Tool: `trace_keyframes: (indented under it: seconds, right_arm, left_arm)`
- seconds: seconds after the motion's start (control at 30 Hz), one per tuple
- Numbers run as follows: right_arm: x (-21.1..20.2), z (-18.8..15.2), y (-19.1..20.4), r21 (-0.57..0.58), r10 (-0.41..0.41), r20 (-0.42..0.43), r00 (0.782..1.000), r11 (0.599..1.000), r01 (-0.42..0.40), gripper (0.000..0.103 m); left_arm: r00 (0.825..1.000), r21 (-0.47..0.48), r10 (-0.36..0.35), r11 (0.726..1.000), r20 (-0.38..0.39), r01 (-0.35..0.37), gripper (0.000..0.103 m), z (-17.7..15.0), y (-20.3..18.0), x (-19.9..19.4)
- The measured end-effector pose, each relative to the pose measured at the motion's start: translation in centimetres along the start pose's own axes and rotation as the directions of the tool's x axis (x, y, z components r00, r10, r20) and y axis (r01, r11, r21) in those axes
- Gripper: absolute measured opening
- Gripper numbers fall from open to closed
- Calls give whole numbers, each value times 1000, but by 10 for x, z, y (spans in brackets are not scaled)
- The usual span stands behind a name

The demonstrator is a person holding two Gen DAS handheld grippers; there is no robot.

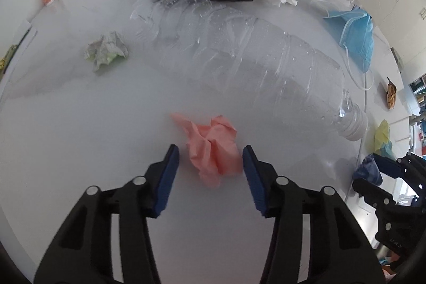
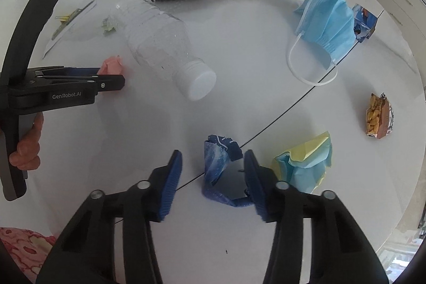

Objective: Collect trash
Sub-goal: 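Grasp the pink tissue with the left tool while the right tool grasps the blue crumpled paper, then carry pink tissue and blue paper to the white bin and open both tools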

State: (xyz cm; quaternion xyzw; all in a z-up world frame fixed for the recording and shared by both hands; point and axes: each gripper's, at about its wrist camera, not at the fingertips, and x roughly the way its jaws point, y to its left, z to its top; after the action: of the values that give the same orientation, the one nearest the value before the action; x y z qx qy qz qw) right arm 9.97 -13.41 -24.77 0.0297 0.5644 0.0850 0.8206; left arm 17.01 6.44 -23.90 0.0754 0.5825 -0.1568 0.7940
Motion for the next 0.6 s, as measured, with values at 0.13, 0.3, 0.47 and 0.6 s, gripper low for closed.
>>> trace_keyframes:
  seconds: [0.13, 0.3, 0.47, 0.6]
  right_arm:
    - [1, -2, 0, -3, 24, -7, 1000, 1000, -24, 17]
    - [-12, -3, -5, 9, 79, 10, 997, 997, -79, 17]
    - [-43, -9, -15, 14, 110, 62, 992, 994, -111, 17]
    - [-79, -26, -36, 41, 94, 115, 989, 994, -99, 17]
  left_arm:
    - [999, -31, -34, 999, -5, 34, 35, 0, 7, -2]
    - [999, -42, -38, 998, 13, 39, 33, -6, 9, -13]
    - [997, 0, -56, 998, 46, 56, 33, -14, -13, -44]
    - [990, 59, -116, 992, 75, 112, 33, -19, -48, -74]
